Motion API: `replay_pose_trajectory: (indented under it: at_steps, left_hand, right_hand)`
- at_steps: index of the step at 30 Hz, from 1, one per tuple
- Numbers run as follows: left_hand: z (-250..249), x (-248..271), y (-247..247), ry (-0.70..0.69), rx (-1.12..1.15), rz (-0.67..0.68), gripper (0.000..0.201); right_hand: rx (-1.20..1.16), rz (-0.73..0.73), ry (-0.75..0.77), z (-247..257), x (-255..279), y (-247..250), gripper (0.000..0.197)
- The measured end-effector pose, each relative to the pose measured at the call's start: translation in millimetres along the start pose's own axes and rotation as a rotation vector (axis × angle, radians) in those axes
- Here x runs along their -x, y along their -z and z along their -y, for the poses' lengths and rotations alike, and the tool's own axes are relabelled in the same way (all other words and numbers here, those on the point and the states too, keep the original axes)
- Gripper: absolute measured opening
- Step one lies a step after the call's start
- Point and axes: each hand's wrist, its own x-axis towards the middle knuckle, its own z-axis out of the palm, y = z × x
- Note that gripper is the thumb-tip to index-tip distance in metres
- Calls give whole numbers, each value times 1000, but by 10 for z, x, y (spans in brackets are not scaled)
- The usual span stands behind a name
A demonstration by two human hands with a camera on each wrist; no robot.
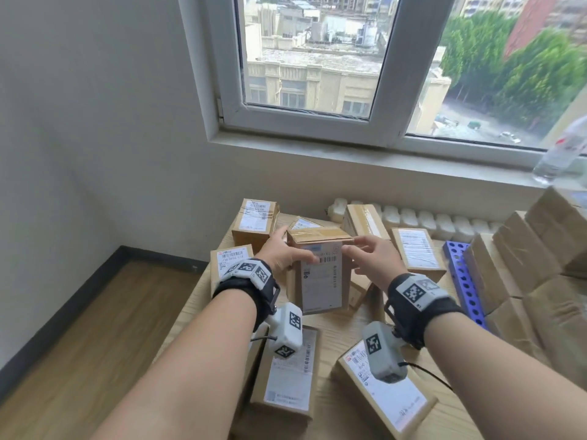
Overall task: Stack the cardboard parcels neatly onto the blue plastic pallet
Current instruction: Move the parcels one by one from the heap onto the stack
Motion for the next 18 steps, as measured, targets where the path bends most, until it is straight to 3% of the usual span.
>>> replay_pose_trajectory:
  at_steps: [3,7,13,18]
  left_hand:
    - [-88,53,-177,-21,-11,1,93]
    - [-257,198,-447,-64,21,48,62]
    - [-423,446,-914,-136,1,106,53]
    - [-557,715,-1430,-196,25,151,85]
  right_hand:
    - [-33,-29,1,-32,101,185,22]
    - [-83,-39,0,-149,270,420,30]
    - [-116,-22,6,-360,570,876,44]
    - [-172,-23,17,-580,888,1347,40]
